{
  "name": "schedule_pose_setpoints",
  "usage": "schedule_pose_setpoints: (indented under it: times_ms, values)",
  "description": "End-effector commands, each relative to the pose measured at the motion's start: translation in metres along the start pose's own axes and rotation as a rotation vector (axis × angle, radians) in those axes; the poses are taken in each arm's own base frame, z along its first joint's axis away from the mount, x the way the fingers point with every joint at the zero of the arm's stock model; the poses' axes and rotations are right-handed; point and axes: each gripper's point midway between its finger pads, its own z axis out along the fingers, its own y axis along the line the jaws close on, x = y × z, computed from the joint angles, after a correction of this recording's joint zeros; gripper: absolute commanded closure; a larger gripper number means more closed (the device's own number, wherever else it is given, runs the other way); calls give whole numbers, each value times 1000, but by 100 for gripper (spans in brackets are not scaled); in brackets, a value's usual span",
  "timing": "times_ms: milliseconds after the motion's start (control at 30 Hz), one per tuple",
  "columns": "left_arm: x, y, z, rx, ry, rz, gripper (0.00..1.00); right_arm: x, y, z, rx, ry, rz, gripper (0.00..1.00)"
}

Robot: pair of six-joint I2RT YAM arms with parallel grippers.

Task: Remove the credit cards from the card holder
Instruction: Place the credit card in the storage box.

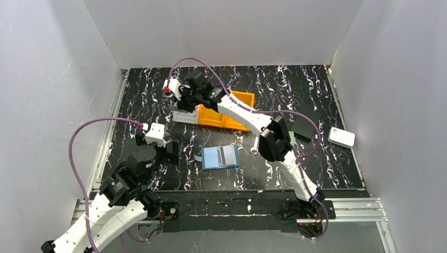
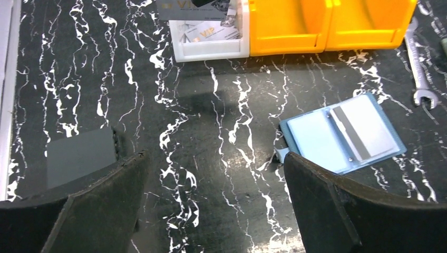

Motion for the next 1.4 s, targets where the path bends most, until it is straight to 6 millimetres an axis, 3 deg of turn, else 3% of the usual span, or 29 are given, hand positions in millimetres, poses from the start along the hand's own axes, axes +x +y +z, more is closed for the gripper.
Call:
schedule_pose_setpoints:
  times_ms: [0,400,1000,1367]
  values:
    - [-5,16,-3,-77,1,39,2,-19,-32,2,119,-61,-44,99]
    - [-10,30,-14,-124,-57,5,2,20,-46,12,148,11,-31,99]
    - [-11,29,-15,-111,-63,4,2,55,-40,20,117,77,-3,99]
    - [-10,27,-14,-103,-59,7,2,78,-34,38,91,95,29,99]
